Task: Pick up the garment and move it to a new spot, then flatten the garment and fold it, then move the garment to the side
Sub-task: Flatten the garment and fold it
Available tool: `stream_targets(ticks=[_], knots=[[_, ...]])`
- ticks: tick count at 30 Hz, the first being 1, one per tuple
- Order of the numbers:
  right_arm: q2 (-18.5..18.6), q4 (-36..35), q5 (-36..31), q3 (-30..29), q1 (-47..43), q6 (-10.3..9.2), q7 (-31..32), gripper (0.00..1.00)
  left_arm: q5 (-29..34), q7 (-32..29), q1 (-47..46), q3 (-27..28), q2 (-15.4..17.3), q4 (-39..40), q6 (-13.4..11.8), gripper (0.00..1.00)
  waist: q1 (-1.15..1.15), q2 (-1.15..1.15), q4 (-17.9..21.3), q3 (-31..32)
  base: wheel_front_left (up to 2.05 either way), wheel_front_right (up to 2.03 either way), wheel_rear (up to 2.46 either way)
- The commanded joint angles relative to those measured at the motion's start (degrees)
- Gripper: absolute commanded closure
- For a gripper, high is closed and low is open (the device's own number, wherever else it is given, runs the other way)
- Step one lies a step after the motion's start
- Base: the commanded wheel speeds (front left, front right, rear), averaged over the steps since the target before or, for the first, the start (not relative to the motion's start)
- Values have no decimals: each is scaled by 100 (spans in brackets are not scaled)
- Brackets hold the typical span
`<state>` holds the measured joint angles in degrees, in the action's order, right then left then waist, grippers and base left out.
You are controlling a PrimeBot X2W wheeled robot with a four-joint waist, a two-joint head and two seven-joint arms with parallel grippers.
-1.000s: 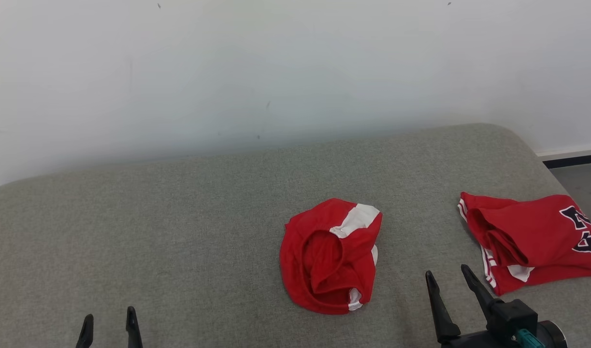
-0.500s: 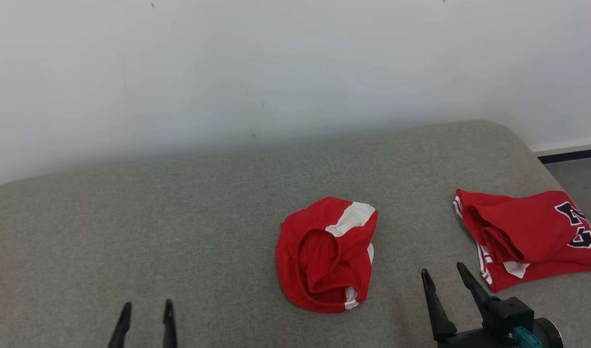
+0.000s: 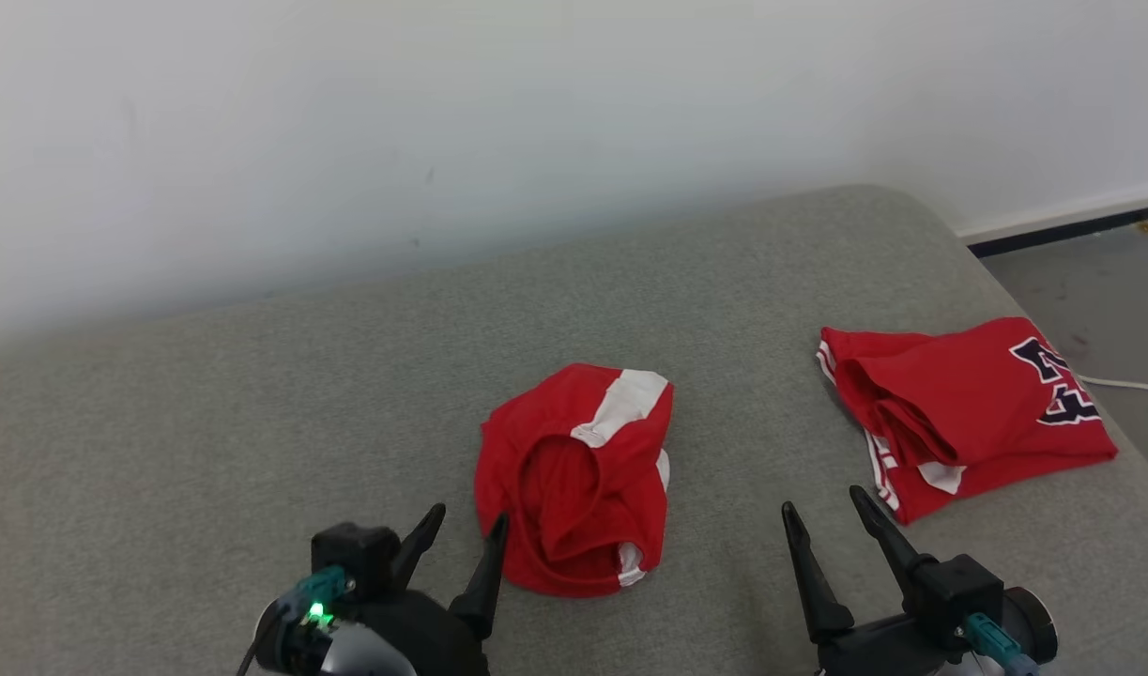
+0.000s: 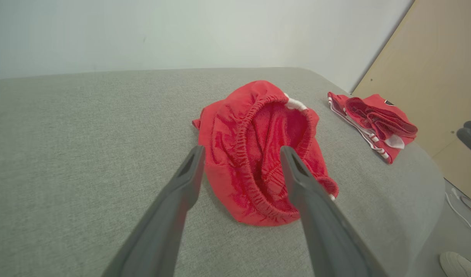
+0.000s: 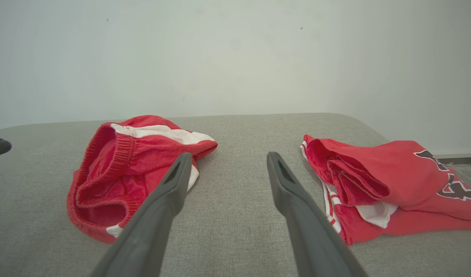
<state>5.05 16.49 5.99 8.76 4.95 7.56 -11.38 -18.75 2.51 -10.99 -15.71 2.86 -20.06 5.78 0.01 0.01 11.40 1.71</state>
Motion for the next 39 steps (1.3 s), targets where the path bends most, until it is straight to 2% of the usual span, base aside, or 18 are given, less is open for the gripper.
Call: stream_targets(ticks=[1, 8, 15, 19, 21, 28, 30, 31, 32, 33, 36, 39], knots=[[-17, 21, 21, 29, 46, -18, -29, 0, -123, -61, -221, -86, 5, -58, -23, 0, -1, -1, 285, -183, 0, 0, 0], [-64, 141, 76, 164, 210, -18, -109, 0, -951, -557, -941, -647, 9, -552, -264, 0, -1, -1, 780, -420, 0, 0, 0], [-110, 275, 111, 230, 319, -18, -199, 0, -1605, -598, -1453, -920, 11, -908, -681, 0, -1, -1, 1058, -534, 0, 0, 0], [-135, 356, 122, 252, 339, -18, -238, 0, -1770, -574, -1683, -880, 16, -1238, -1122, 0, -1, -1, 1129, -544, 0, 0, 0], [-148, 386, 132, 260, 360, -18, -264, 0, -1892, -559, -1793, -823, 9, -1369, -1264, 0, -1, -1, 1153, -539, 0, 0, 0], [-173, 483, 157, 300, 415, -18, -308, 0, -2097, -467, -2102, -692, 8, -1794, -1530, 0, -1, -1, 1181, -503, 0, 0, 0], [-176, 504, 161, 320, 439, -18, -319, 0, -2080, -487, -2183, -730, 8, -1931, -1526, 0, -1, -1, 1192, -496, 0, 0, 0], [-179, 514, 167, 326, 447, -18, -325, 0, -2133, -453, -2217, -721, 9, -1971, -1503, 65, -1, -1, 1198, -491, 0, 0, 0], [-180, 522, 176, 330, 451, -18, -329, 0, -2183, -370, -2261, -704, 9, -1987, -1484, 95, -1, -1, 1200, -489, 0, 0, 0], [-179, 531, 187, 330, 456, -18, -328, 0, -2203, -273, -2299, -691, 8, -2007, -1485, 100, -1, -1, 1201, -486, 0, 0, 0], [-179, 540, 188, 324, 473, -18, -334, 0, -2058, 175, -2453, -652, 16, -2057, -1527, 100, -1, -1, 1198, -471, 0, 0, 0], [-174, 542, 162, 311, 446, -18, -338, 0, -1906, 535, -2676, -710, 63, -2072, -1445, 100, -1, -1, 1181, -437, 0, 0, 0]])
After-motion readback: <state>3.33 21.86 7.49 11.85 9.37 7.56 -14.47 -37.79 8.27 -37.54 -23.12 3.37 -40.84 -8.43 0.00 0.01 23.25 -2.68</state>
